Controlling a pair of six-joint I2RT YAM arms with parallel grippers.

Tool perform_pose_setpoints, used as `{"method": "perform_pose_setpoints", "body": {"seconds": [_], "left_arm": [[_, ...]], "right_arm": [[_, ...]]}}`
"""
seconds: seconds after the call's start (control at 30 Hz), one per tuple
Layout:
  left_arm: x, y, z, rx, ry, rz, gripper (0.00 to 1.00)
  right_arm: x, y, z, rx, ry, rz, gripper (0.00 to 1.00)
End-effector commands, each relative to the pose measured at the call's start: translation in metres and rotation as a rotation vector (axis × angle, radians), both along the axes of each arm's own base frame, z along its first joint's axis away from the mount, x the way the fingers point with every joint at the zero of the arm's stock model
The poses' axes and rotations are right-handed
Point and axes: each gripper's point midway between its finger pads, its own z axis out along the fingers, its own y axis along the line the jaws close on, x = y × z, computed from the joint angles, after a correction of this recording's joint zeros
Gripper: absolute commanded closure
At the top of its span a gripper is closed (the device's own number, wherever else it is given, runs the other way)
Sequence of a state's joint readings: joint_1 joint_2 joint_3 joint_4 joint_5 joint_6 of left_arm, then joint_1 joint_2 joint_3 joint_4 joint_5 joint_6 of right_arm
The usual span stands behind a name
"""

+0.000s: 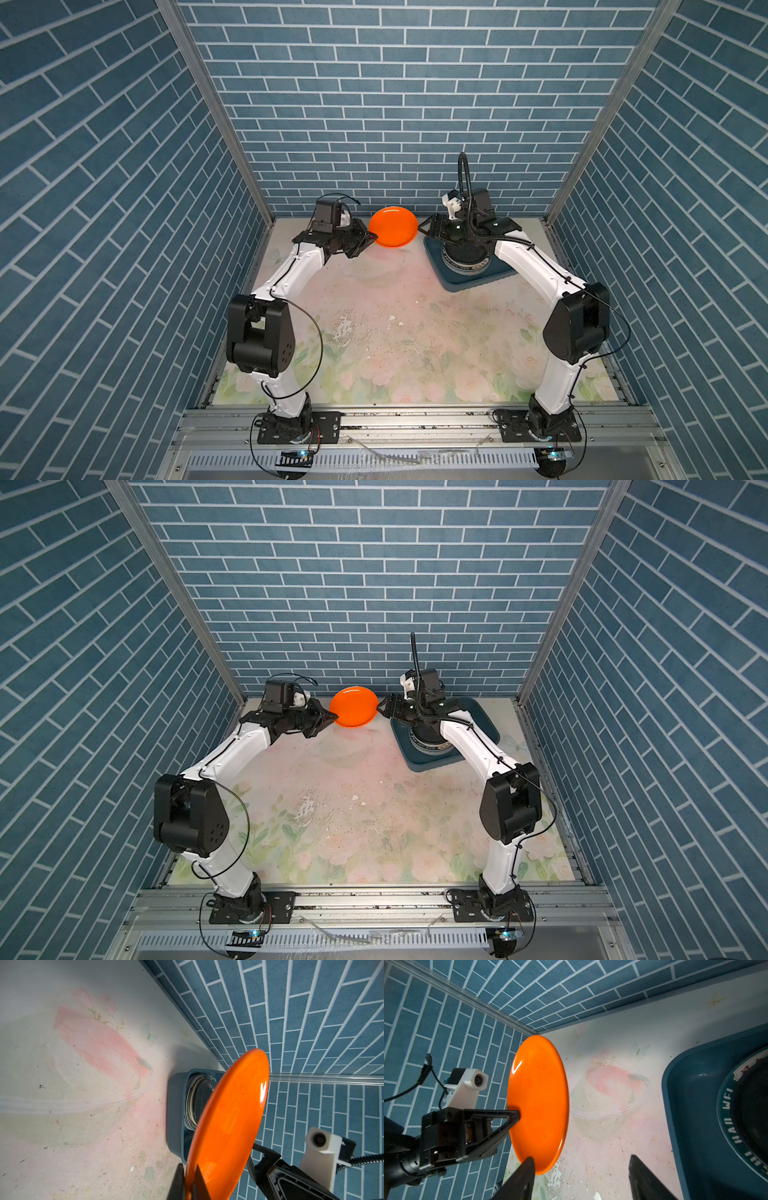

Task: Place the plates into the plastic bin on the countertop
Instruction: 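Carry the orange plate toward the right gripper and hand it over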

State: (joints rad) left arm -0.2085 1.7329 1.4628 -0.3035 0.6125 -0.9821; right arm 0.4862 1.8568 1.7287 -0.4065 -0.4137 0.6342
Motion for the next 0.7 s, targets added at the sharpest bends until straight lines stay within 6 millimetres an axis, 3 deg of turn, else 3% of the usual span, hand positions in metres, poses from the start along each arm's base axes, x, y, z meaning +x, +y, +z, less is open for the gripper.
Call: {"method": "perform_pose_setpoints", "body": {"seconds": [0.0,0.1,0.33,0.67], "left_arm": [[-0.008,-0.008,0.024,-0.001,-0.05,-0.041,0.98],[-0.011,-0.011,0.029,-0.005,-0.061,-0.049,0.98],[-0.014,-0.012,0.036,-0.008,-0.082,-0.05,0.97],[-0.019,-0.019,0.046,-0.02,-0.112,-0.07,0.97]], "right_arm": [[0.001,0.002,0.022,0.033,-0.037,-0.024,0.31],[0.001,0.003,0.022,0.032,-0.031,-0.02,0.35],[0.0,0.007,0.019,0.034,-0.015,-0.018,0.55],[-0.005,0.015,0.016,0.034,-0.001,0.0,0.61]]}}
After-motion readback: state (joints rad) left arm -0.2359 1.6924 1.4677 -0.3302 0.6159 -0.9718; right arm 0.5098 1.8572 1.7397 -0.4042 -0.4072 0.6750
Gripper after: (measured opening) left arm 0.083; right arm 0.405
